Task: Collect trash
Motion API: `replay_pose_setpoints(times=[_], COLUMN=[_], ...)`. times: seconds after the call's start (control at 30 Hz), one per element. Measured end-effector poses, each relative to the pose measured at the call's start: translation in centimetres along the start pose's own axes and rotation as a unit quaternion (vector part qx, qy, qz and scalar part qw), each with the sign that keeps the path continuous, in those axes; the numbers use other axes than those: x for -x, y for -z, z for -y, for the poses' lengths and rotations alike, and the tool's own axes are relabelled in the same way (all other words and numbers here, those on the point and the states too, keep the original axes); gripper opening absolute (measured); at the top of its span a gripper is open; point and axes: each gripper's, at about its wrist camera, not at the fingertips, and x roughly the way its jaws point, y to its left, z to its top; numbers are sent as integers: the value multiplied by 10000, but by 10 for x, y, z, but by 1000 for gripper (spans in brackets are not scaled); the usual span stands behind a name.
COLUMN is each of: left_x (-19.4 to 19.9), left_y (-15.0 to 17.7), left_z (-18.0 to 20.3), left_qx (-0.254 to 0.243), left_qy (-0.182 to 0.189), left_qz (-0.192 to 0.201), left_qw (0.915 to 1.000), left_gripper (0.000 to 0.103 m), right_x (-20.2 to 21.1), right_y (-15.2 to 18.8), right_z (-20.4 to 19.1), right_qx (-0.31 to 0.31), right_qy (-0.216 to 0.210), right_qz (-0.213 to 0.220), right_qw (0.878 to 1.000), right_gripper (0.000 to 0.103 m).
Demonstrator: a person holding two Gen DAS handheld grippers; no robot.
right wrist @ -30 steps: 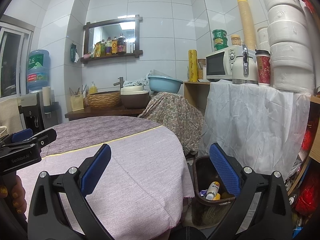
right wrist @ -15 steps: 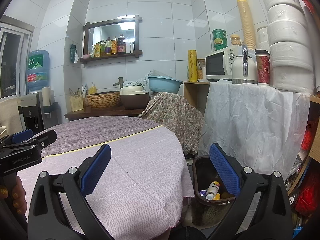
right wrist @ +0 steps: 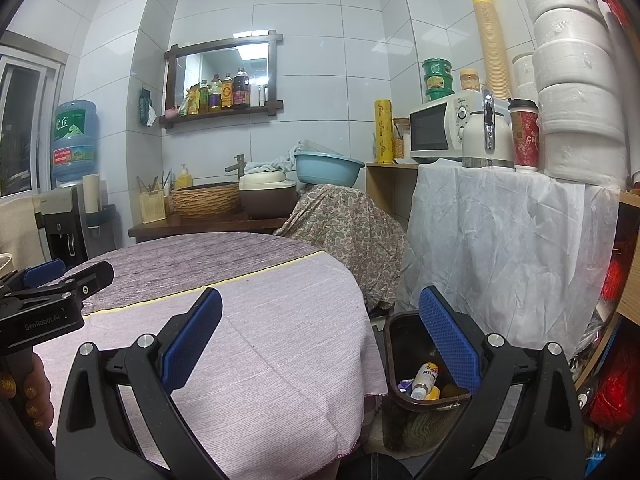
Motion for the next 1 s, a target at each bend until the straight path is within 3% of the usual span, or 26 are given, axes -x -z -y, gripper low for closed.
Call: replay_pose_setpoints(times=[1.0], left_x=[0], left_y=[2], left_z=[0], left_qx=[-9], left_qy=[-24], left_qz=[-2], left_qw=[10000], left_gripper=[98], right_x=[2], right_y=[1], right_z=[0], right_qx=[-4], right_qy=[15], right_qz=[0], right_qw=[10000], right_gripper=[97])
